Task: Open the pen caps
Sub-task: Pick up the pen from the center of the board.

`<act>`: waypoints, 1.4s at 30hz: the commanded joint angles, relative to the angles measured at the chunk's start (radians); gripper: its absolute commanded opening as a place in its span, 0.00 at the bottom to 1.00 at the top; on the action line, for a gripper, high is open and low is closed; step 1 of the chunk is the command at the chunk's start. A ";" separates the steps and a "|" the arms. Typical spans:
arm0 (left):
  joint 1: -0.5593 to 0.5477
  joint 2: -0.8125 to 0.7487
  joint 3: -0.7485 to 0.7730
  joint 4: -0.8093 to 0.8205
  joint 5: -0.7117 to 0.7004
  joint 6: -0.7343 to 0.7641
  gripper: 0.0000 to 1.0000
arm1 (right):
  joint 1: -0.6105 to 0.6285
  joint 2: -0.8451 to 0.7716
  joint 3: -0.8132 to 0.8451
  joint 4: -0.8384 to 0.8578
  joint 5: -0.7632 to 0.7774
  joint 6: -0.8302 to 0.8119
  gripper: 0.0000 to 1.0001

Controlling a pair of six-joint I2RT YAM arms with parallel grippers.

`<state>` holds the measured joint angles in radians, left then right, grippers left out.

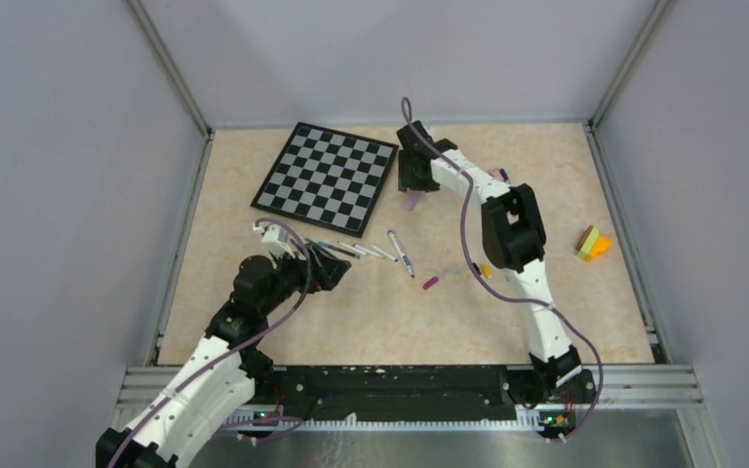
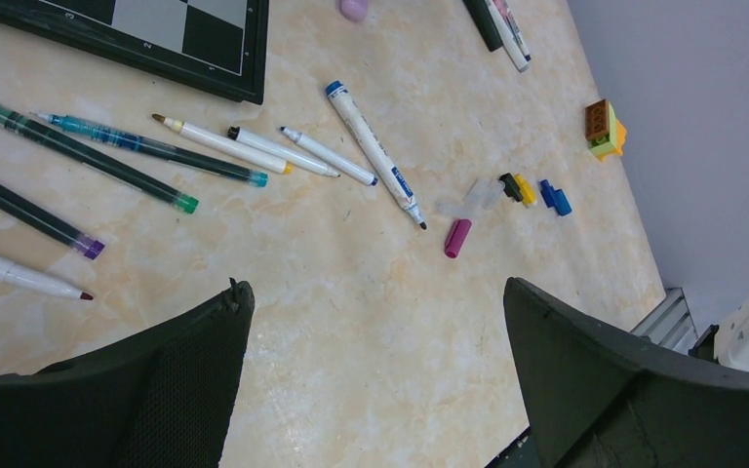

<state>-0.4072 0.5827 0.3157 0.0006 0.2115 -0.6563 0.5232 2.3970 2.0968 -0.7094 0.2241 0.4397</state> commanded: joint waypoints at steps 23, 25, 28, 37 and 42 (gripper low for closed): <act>0.004 -0.048 -0.001 0.039 0.013 -0.032 0.99 | 0.003 -0.089 -0.261 0.092 -0.052 -0.172 0.22; 0.004 -0.050 0.000 0.043 0.022 -0.042 0.99 | 0.001 -0.106 -0.300 0.107 -0.064 -0.219 0.22; 0.004 -0.049 -0.001 0.052 0.041 -0.057 0.99 | -0.006 -0.135 -0.360 0.132 -0.139 -0.343 0.23; 0.004 -0.005 -0.012 0.137 0.136 -0.112 0.99 | -0.023 -0.159 -0.342 0.073 -0.272 -0.650 0.00; 0.004 0.026 -0.013 0.197 0.189 -0.156 0.99 | -0.048 -0.309 -0.414 0.129 -0.388 -0.700 0.00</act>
<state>-0.4072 0.5930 0.3149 0.0841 0.3359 -0.7635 0.4999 2.2292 1.7535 -0.5392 -0.0479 -0.1650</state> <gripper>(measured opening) 0.987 0.268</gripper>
